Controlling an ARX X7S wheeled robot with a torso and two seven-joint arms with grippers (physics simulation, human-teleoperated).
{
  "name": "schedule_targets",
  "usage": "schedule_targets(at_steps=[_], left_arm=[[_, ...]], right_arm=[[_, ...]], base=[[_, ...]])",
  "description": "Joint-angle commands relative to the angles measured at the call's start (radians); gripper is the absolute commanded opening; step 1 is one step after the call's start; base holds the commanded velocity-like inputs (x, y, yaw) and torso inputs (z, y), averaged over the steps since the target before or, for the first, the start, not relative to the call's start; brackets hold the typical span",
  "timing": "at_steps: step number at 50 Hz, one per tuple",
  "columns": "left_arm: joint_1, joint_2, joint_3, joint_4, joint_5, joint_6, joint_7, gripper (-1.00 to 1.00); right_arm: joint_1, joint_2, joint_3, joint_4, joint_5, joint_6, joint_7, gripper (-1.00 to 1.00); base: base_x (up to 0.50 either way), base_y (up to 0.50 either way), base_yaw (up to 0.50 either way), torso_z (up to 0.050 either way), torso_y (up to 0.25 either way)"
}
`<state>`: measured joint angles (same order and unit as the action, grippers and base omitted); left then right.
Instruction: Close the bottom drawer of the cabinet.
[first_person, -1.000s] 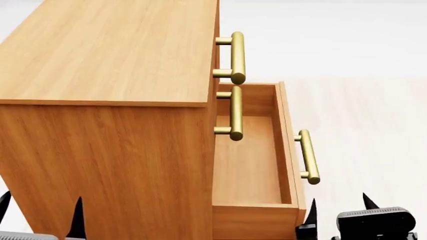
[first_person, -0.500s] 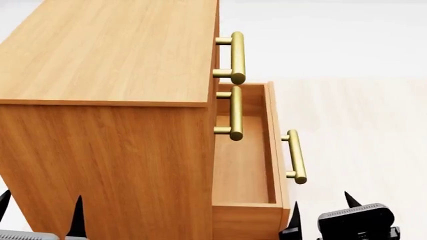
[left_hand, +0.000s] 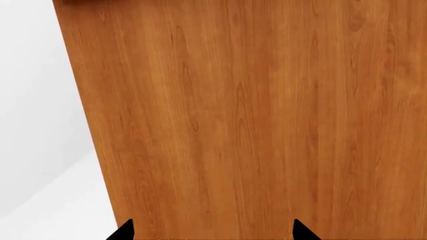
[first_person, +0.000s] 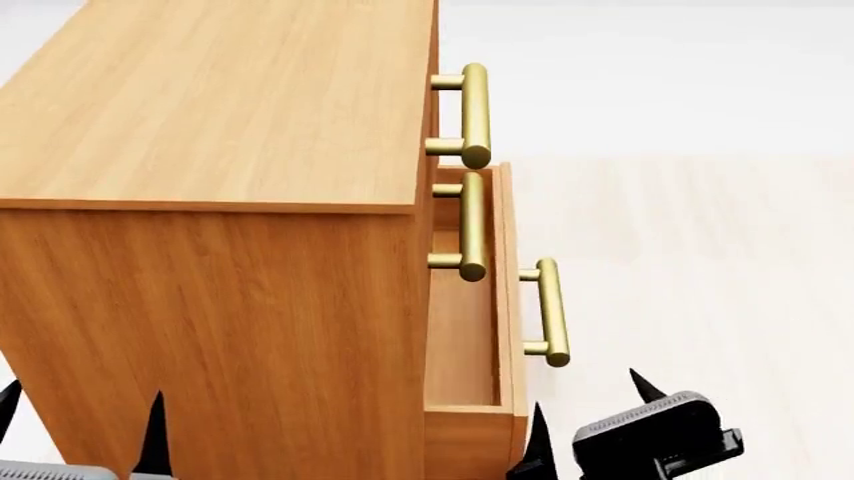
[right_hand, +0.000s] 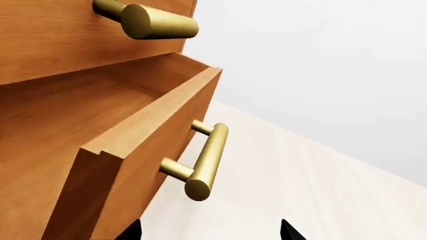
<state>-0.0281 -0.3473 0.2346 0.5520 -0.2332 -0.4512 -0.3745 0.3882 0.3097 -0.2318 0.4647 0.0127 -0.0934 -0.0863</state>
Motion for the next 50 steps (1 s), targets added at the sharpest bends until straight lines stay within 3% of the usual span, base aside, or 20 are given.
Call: schedule_targets(at_steps=[1, 37, 40, 50], left_arm=[[0.0, 0.02, -0.028, -0.008, 0.02, 0.027, 0.009, 1.0], [-0.005, 0.013, -0.018, -0.008, 0.013, 0.024, -0.003, 1.0], [-0.006, 0.013, -0.016, -0.012, 0.014, 0.027, -0.004, 1.0], [-0.014, 0.014, -0.005, -0.015, 0.016, 0.021, -0.008, 1.0]], right_arm=[[-0.008, -0.02, -0.018, -0.075, -0.054, 0.017, -0.034, 1.0], [-0.028, 0.013, -0.155, -0.22, -0.204, 0.053, -0.042, 1.0], [-0.034, 0.027, -0.176, -0.229, -0.156, -0.006, -0.114, 1.0], [-0.026, 0.03, -0.194, -0.268, -0.046, 0.035, -0.249, 1.0]], base=[[0.0, 0.0, 0.0, 0.0, 0.0], [0.0, 0.0, 0.0, 0.0, 0.0], [0.0, 0.0, 0.0, 0.0, 0.0], [0.0, 0.0, 0.0, 0.0, 0.0]])
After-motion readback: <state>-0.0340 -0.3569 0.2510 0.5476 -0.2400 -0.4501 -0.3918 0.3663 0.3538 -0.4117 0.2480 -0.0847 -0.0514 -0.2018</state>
